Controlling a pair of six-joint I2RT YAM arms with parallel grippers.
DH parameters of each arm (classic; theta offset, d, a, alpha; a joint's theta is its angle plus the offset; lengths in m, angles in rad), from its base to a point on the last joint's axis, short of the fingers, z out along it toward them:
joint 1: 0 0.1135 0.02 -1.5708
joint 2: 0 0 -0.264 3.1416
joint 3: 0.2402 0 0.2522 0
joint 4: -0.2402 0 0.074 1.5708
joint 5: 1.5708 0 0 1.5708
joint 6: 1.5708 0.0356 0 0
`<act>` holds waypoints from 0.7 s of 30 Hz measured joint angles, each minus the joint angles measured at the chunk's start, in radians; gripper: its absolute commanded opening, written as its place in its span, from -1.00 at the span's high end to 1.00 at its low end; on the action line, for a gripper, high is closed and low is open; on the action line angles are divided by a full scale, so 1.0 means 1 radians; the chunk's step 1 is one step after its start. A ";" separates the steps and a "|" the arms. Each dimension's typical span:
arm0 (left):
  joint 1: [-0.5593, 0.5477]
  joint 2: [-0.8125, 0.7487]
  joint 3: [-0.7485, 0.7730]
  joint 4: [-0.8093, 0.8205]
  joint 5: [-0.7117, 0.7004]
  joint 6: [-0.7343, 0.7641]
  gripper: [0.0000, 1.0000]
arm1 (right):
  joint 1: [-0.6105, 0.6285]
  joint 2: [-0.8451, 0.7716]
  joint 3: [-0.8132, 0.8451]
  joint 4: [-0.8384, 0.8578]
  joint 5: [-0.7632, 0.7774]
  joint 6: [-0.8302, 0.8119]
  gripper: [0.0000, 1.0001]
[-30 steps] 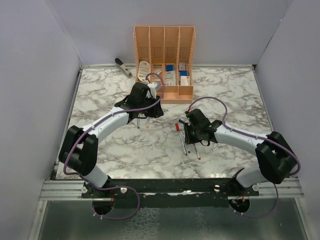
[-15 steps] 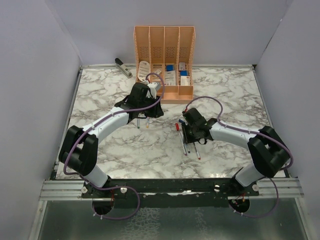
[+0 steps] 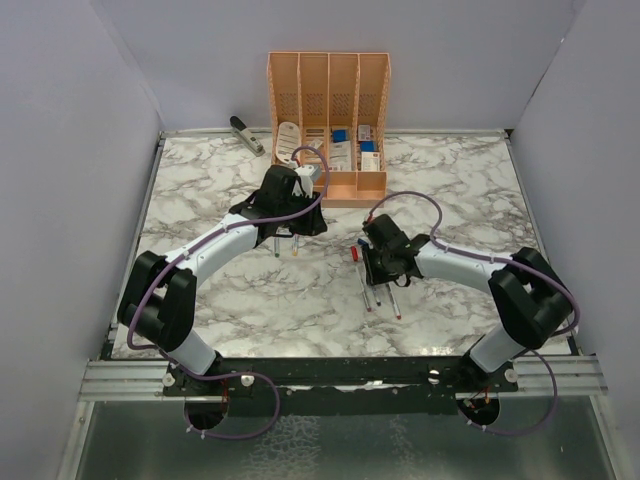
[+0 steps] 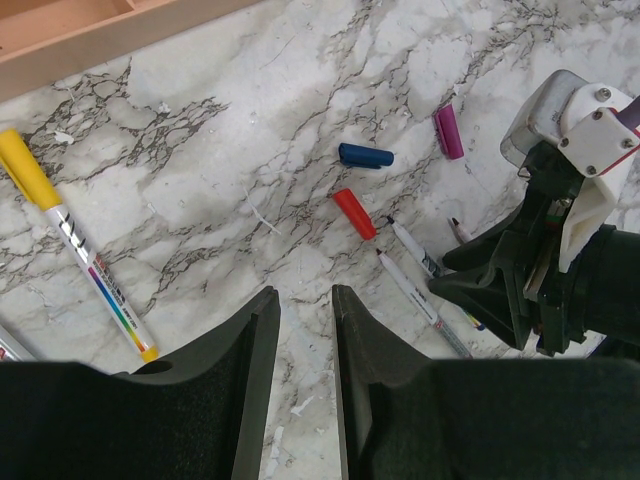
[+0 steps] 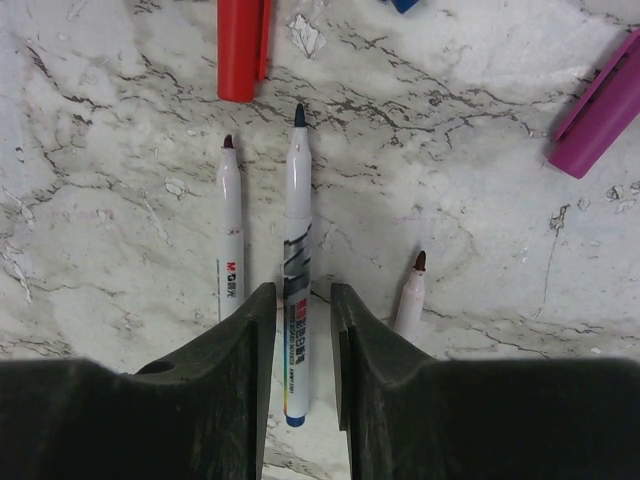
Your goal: Insert the pens into the pen caps
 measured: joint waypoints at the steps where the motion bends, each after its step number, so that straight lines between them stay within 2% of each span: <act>1: 0.000 0.000 0.000 0.000 0.000 0.000 0.39 | 0.000 0.006 0.006 0.000 0.001 0.000 0.42; 7: 0.000 0.000 0.000 -0.002 -0.001 0.000 0.39 | 0.000 0.034 0.032 0.005 0.010 -0.005 0.48; 15: 0.000 0.000 0.000 -0.003 -0.002 0.000 0.39 | 0.004 0.051 0.047 0.005 0.027 -0.015 0.95; 21: 0.000 0.000 0.000 -0.003 -0.005 0.003 0.39 | 0.006 0.055 0.055 -0.006 0.040 -0.015 0.98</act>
